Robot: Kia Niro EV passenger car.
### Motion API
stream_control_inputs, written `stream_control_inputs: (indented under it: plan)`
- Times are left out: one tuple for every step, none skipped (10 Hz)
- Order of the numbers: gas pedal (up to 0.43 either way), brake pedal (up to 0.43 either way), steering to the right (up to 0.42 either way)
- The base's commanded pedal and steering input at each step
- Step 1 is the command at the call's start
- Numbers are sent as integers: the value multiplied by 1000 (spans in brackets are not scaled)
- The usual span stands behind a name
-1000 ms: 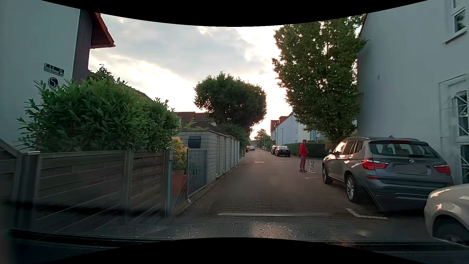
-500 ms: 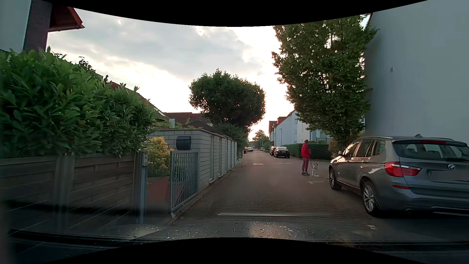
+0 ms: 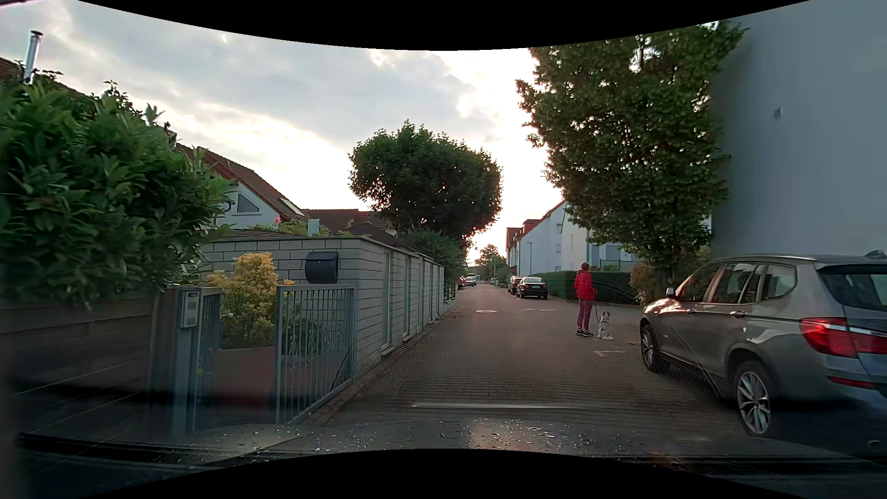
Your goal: Follow the waypoints while adhering to traffic rules and regulations
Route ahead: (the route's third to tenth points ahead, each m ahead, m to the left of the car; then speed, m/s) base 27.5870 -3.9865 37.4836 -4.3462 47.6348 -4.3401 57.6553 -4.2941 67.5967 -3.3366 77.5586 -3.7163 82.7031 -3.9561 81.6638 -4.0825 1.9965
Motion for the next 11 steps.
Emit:
stream_control_inputs:
  plan:
    - [0,0,27]
    - [0,0,27]
    - [0,0,27]
    - [0,0,27]
    - [0,0,27]
    - [0,0,27]
    - [0,0,27]
    - [0,0,27]
    - [0,0,27]
    - [0,0,27]
    - [0,0,28]
